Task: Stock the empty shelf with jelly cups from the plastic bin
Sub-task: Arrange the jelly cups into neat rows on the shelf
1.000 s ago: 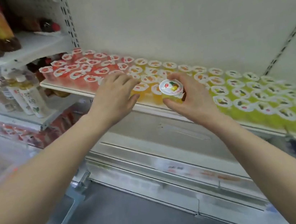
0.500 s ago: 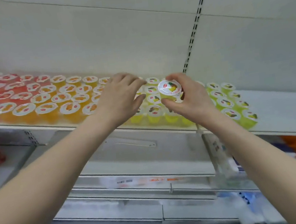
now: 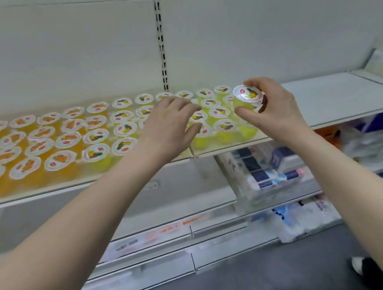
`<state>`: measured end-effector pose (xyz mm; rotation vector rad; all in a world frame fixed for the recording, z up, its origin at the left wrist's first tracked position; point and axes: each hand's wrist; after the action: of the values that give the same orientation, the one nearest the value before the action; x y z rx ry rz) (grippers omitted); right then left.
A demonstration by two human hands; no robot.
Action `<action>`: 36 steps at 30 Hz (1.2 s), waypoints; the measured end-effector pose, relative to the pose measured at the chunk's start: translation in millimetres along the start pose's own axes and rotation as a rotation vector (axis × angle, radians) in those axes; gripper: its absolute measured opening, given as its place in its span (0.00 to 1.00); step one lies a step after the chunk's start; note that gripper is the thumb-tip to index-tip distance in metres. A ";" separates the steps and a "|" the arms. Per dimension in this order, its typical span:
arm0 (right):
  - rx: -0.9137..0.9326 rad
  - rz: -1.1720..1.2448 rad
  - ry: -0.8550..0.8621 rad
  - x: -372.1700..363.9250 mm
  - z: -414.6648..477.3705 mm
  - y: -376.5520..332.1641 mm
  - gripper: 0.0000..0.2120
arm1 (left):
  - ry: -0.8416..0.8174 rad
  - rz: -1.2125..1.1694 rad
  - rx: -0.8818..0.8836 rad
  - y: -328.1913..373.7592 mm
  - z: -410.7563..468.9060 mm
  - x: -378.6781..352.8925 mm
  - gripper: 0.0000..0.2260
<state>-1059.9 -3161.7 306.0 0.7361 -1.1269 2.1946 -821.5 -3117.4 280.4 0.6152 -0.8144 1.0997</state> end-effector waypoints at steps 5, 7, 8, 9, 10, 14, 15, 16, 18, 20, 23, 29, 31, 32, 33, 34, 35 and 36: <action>-0.046 -0.043 -0.036 34.6 10.5 61.1 0.23 | -0.013 -0.005 -0.054 44.4 33.6 -36.5 0.21; -0.058 -0.059 -0.103 41.6 15.7 83.5 0.24 | -0.007 -0.010 -0.052 59.8 46.5 -49.9 0.21; -0.058 -0.068 -0.147 43.8 17.9 94.1 0.25 | -0.004 -0.011 -0.051 66.3 51.7 -57.6 0.20; -0.057 -0.071 -0.195 44.7 19.8 104.3 0.26 | -0.005 -0.007 -0.050 72.1 55.4 -65.7 0.21; -0.052 -0.070 -0.243 44.4 21.1 112.9 0.26 | -0.012 0.003 -0.049 76.6 57.7 -73.3 0.22; 0.009 -0.076 -0.374 30.9 27.4 138.7 0.26 | -0.096 0.062 0.007 88.7 62.6 -90.8 0.27; 0.016 -0.070 -0.396 27.0 28.8 142.5 0.26 | -0.118 0.077 0.020 90.8 62.8 -93.3 0.27; 0.021 -0.062 -0.415 23.7 30.0 145.5 0.25 | -0.135 0.093 0.029 92.5 62.8 -95.6 0.26; 0.036 -0.035 -0.433 18.3 32.7 152.3 0.24 | -0.150 0.118 0.045 94.8 62.7 -100.7 0.26; 0.050 -0.007 -0.433 14.8 36.6 159.6 0.23 | -0.147 0.133 0.065 97.2 63.8 -104.9 0.25; 0.047 0.009 -0.432 11.5 42.5 167.4 0.21 | -0.142 0.142 0.103 100.2 67.7 -109.2 0.25; 0.089 0.013 -0.465 12.2 52.4 177.7 0.19 | -0.061 0.155 0.107 99.9 69.2 -119.2 0.24; 0.099 0.028 -0.478 10.8 54.7 178.9 0.19 | -0.040 0.162 0.116 100.9 69.4 -121.1 0.24; 0.100 0.039 -0.477 9.7 54.8 179.3 0.18 | -0.033 0.167 0.117 101.6 69.4 -122.1 0.24; 0.098 0.051 -0.475 8.3 54.8 180.5 0.18 | -0.025 0.173 0.116 102.1 69.4 -123.2 0.24; 0.100 0.059 -0.473 7.3 54.8 181.5 0.19 | -0.018 0.180 0.114 102.4 69.5 -123.8 0.24; 0.104 0.060 -0.474 6.7 55.2 182.5 0.19 | -0.011 0.189 0.113 102.5 69.7 -123.9 0.24; 0.112 0.057 -0.480 6.6 56.1 183.0 0.19 | -0.007 0.199 0.114 102.6 69.9 -123.7 0.24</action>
<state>-1178.6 -3297.1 240.5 1.3469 -1.2649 2.2022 -964.0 -3201.4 222.6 0.6435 -0.8366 1.3335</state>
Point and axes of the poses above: each hand's wrist, its own z-axis towards the middle knuckle, its own x-axis out of the back of the hand, y = z × x, and after that the axes turned 2 degrees about -z, right-handed
